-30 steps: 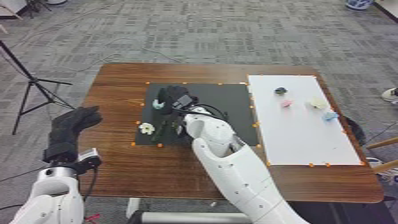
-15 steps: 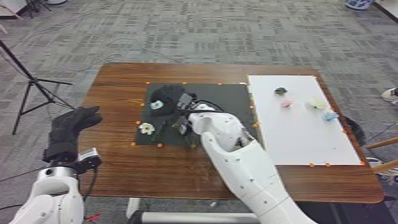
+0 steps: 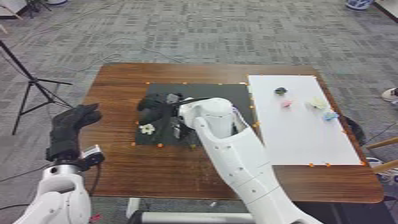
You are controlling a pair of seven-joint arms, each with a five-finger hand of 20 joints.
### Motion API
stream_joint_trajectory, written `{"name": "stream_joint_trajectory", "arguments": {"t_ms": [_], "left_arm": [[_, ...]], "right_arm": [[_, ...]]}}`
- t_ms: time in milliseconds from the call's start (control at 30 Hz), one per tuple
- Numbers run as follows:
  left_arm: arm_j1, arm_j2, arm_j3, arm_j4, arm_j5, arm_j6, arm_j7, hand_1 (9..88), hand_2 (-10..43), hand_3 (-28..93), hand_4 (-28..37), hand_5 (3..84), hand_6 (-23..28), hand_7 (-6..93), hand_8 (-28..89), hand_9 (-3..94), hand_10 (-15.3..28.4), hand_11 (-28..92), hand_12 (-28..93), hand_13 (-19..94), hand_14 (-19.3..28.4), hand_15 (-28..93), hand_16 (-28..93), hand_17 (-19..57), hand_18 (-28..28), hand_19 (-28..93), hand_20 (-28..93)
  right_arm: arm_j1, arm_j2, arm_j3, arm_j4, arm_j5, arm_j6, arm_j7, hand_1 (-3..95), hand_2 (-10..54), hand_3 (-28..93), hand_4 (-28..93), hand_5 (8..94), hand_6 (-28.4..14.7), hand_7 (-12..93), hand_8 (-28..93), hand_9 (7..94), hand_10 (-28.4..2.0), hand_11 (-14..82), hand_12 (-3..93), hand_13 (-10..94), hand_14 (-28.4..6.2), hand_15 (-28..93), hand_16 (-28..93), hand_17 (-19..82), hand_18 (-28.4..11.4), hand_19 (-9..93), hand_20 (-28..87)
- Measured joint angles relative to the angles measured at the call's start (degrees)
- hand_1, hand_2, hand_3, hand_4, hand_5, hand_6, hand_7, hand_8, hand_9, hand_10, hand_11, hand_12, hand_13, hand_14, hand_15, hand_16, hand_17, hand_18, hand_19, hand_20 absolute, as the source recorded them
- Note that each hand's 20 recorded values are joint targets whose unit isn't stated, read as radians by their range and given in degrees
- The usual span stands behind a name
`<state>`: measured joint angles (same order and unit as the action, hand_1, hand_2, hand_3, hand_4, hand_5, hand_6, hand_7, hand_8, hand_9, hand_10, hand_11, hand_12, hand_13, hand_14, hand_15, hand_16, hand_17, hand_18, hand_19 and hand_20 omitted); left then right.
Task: Arrange flowers
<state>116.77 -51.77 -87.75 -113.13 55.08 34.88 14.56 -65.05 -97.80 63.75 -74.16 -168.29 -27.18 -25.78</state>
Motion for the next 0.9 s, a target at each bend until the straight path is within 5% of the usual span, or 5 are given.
{"name": "stream_joint_trajectory", "arguments": {"t_ms": [900], "left_arm": [[-4.3,0.0,3.73,-0.17,0.33,2.88,-0.19,27.2,13.1,70,-27.4,58.4,0.8,18.5,-6,60.1,12.9,24,20,48,18.3,33,-2,10.0,11.9,10,19]], "right_arm": [[3.7,-5.5,6.0,7.7,0.1,-1.0,-0.5,19.9,13.2,69,-18,45.1,-9.7,10,-9,38.0,-13.5,7.0,7.6,69,-14.6,78,25,36,-28.4,91,60]]}}
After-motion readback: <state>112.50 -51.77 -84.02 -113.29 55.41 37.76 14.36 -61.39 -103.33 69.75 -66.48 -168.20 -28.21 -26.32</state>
